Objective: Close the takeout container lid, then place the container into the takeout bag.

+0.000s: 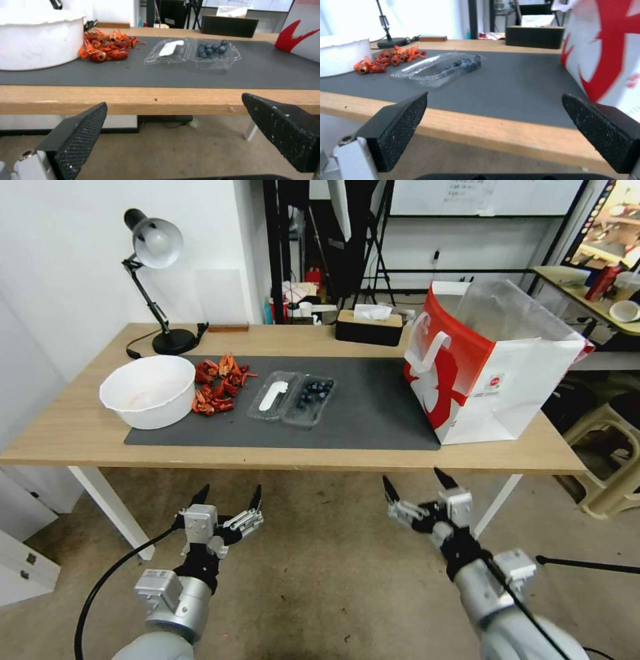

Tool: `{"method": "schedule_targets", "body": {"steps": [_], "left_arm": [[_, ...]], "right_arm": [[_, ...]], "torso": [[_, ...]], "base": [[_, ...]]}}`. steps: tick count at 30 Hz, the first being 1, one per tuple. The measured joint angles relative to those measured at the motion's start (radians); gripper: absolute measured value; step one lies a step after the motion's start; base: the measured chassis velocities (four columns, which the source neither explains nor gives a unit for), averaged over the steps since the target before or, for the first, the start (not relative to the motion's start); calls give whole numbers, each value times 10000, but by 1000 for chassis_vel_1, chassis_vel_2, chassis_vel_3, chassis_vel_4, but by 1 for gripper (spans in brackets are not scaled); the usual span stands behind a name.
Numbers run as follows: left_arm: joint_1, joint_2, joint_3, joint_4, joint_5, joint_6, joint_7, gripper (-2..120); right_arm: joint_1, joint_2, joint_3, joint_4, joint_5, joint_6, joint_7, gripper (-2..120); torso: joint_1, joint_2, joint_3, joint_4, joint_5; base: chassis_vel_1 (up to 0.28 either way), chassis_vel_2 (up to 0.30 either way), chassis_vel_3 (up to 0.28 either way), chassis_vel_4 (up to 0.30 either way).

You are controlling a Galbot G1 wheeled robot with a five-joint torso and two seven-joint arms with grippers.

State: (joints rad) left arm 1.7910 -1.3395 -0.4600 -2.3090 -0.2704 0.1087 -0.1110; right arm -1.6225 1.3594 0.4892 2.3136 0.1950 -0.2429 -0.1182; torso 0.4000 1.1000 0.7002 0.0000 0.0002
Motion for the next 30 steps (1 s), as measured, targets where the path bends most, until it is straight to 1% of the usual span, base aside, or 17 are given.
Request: {"method": "schedule_targets", "body": {"steps": [1,2,4,5,8,9,13,14,16,18,20,21,23,26,27,29,30], "left_arm": [[9,-20,-39,0,7,-7,-9,100],[9,-20,-39,0,7,-7,-9,100],[48,-43,-105,-1,5,-32,-53,100],[48,-43,-105,-1,5,-32,-53,100],[106,-101,-172,6,19,-103,-90,100],[106,-101,-172,6,19,-103,-90,100],[129,-177,-206,60,63,-157,-69,100],[130,-220,-220,111,83,-187,-33,100],[129,-229,-222,122,86,-189,-25,100],[85,-272,-238,213,93,-206,6,100],[62,-284,-245,257,94,-215,7,100],[39,-302,-262,328,95,-227,8,100],[36,-308,-269,355,95,-243,8,100],[32,-311,-299,483,90,-330,5,100],[32,-311,-299,483,90,-330,5,100],[49,-315,-316,540,90,-377,-4,100],[49,-315,-316,540,90,-377,-4,100]], "right_arm": [[440,-213,-88,-265,213,-10,20,100],[440,-213,-88,-265,213,-10,20,100],[1168,-617,-272,-778,684,-77,128,100],[1168,-617,-272,-778,684,-77,128,100],[2170,-1175,-613,-1463,1561,-258,447,100],[2170,-1175,-613,-1463,1561,-258,447,100],[2998,-1462,-986,-1974,2262,-432,713,100],[3589,-1547,-1298,-2260,2569,-593,876,100],[3723,-1560,-1378,-2318,2620,-631,914,100],[4559,-1595,-1876,-2699,2834,-883,1207,100],[4872,-1594,-2079,-2852,2869,-1000,1334,100],[5400,-1564,-2463,-3128,2959,-1328,1676,100],[5635,-1540,-2642,-3247,3018,-1472,1876,100],[6563,-1348,-3294,-3735,3437,-2177,2647,100],[6563,-1348,-3294,-3735,3437,-2177,2647,100],[7224,-1179,-3706,-4120,3635,-2615,3152,100],[7224,-1179,-3706,-4120,3635,-2615,3152,100]], "torso": [[0,0,0,1,1],[0,0,0,1,1],[0,-1,0,1,0],[0,-1,0,1,0],[2,0,0,0,0],[2,0,0,0,0],[2,-1,0,0,-2],[2,0,-1,1,-1],[3,-1,-1,0,-2],[2,0,-1,1,-3],[2,0,-1,1,-3],[2,-1,-1,0,-1],[2,-1,-1,-1,-4],[1,-1,-1,2,0],[1,-1,-1,2,0],[0,-1,-1,0,-4],[0,-1,-1,0,-4]], "base": [[0,0,0,0],[0,0,0,0],[0,0,0,0],[0,0,0,0],[0,0,0,0],[0,0,0,0],[0,0,0,0],[0,0,0,0],[0,0,0,0],[0,0,0,0],[0,0,0,0],[0,0,0,0],[0,0,0,0],[0,0,0,0],[0,0,0,0],[0,0,0,0],[0,0,0,0]]}}
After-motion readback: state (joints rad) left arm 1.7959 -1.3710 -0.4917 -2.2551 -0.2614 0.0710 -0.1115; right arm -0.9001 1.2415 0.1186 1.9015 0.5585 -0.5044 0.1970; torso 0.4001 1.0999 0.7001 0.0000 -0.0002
